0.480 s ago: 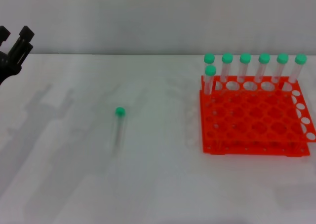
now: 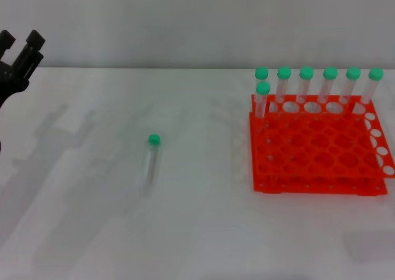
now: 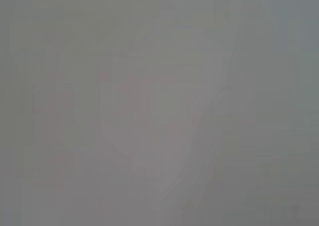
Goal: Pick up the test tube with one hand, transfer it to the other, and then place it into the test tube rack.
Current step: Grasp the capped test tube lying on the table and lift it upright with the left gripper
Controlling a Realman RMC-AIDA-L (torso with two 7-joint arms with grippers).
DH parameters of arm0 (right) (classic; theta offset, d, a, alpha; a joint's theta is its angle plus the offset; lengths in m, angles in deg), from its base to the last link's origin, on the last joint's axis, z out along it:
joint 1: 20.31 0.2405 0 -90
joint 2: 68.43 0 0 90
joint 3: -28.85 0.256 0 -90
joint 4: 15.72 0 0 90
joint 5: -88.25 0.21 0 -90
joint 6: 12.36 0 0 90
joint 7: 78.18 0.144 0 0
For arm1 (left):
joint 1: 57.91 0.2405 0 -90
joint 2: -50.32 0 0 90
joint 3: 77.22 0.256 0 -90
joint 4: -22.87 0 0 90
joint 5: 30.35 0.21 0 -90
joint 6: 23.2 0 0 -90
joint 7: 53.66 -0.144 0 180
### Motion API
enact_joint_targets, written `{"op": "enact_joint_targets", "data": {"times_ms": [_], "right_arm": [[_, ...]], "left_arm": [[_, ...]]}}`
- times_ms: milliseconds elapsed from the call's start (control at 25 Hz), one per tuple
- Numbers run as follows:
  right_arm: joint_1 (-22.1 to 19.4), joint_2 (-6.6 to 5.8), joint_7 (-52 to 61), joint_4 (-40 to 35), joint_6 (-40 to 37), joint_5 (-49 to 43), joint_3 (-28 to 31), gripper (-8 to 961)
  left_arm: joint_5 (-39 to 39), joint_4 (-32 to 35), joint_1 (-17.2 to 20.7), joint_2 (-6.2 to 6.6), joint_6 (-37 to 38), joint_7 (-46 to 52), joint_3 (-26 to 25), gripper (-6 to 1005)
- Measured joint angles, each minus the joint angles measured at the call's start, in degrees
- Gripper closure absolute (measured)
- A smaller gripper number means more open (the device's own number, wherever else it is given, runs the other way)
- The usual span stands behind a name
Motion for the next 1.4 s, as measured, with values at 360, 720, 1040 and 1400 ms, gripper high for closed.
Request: {"op": "enact_joint_targets", "data": {"times_ms": [360,720,1040,1400], "right_arm": [[0.0,0.0,0.0,-0.1,-0.1,0.0,0.0,81],[-0.3,-0.08,0.4,-0.4,-2.0,0.0,0.0,81],[-1.2,-0.17,0.4,-0.4,-2.6,0.0,0.0,81],[-1.8,-0.35,0.3,-0.2,-3.0,0.0,0.0,80]], "left_arm": [[15.0,14.7,0.1,0.52,-5.3,25.1,0.2,326],[46.9,36.2,-4.3,2.55,-8.7,70.5,1.9,336],[65.3,44.9,-9.6,8.2,-2.0,99.3,12.8,345],[79.0,44.2,-18.1,11.09,10.2,109.1,13.3,355]]}}
